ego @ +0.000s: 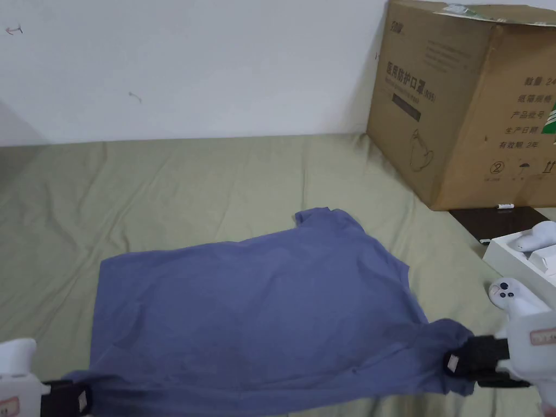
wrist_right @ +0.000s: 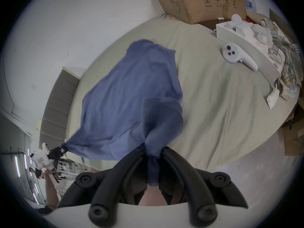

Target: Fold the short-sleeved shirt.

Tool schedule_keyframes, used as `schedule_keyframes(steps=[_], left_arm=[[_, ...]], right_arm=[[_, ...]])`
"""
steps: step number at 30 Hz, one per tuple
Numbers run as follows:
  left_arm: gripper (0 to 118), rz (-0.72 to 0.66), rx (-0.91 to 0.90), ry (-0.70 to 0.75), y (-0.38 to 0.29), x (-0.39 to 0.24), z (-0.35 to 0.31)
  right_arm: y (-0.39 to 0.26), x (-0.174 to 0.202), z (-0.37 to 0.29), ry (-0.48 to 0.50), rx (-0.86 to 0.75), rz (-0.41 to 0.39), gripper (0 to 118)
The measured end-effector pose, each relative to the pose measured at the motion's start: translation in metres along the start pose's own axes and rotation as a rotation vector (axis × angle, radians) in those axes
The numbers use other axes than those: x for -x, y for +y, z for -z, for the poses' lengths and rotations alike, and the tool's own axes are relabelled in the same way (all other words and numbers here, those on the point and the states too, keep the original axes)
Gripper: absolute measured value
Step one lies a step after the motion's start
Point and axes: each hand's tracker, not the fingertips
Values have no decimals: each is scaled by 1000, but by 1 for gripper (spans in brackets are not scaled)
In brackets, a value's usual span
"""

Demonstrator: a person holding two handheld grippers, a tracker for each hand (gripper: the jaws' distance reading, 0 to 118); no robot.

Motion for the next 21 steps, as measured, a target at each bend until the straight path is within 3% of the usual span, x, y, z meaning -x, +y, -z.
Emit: schedule_keyframes(steps=[7, 13, 14, 15, 16, 17, 19, 21], left_arm=[[7, -187, 34, -27, 82, 17, 65], [9, -266, 163, -2, 117, 34, 146], [20, -284, 164, -3, 118, 38, 155], [44, -296, 144, -17, 118, 41, 161], [93, -309, 90, -33, 117, 43, 163], [118, -308, 44, -56, 114, 46, 164], [110, -304, -35, -85, 105, 45, 157], [111, -295, -126, -105, 102, 45, 150]], right_arm=[[94, 18, 47, 61, 30, 192, 10], [150, 13, 141, 22, 97, 239, 14], [152, 9, 154, 39, 85, 294, 28], [151, 6, 163, 51, 55, 342, 57], [147, 5, 166, 69, 10, 377, 92], [142, 3, 167, 96, -40, 403, 100], [130, 5, 159, 161, -167, 418, 100], [118, 10, 140, 205, -266, 383, 100]])
